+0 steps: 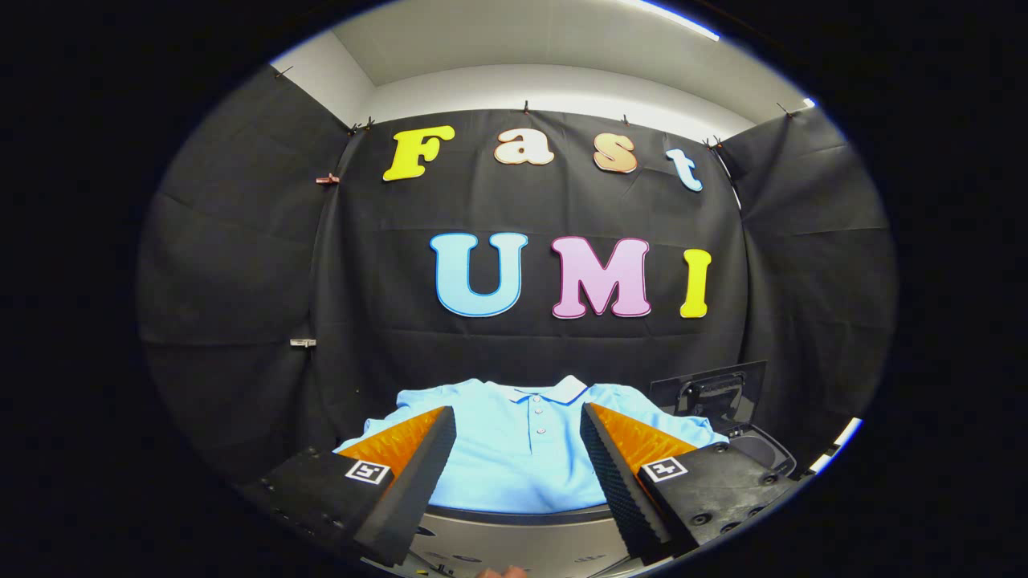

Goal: Put the clothes into the washing machine and then close the washing machine lid.

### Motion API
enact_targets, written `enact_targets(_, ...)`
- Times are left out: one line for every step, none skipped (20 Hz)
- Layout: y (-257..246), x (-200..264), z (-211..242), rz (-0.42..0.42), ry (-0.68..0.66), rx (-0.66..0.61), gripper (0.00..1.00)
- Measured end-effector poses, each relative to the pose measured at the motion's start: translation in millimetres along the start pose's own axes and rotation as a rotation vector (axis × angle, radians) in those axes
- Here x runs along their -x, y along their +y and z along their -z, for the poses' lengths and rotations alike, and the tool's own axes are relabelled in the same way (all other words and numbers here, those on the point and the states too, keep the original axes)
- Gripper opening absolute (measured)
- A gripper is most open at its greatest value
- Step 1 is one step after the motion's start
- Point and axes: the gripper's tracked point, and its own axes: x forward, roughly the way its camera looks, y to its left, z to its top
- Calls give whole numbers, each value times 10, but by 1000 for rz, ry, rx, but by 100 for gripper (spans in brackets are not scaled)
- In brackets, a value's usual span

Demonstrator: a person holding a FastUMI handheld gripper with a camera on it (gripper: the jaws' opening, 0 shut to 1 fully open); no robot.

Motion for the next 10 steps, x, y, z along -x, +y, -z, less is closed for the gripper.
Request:
enact_targets(-13, -3, -4, 0, 0, 1, 97)
enact_targets(-14, -10, 5, -1, 3, 2, 97)
enact_targets(-30, -17, 17, 0, 7, -2, 98)
enact_targets(-31, -28, 23, -3, 11, -6, 98)
enact_targets(-33, -38, 20, -4, 13, -10, 97)
enact_targets(-28, -49, 11, -8, 13, -14, 98)
enact_targets(-15, -65, -6, -14, 14, -19, 97)
enact_targets(-7, -77, -2, -20, 18, -25, 98)
enact_targets(-8, -102, -11, -24, 21, -32, 98)
enact_targets(-4, -132, -20, -26, 29, -37, 98)
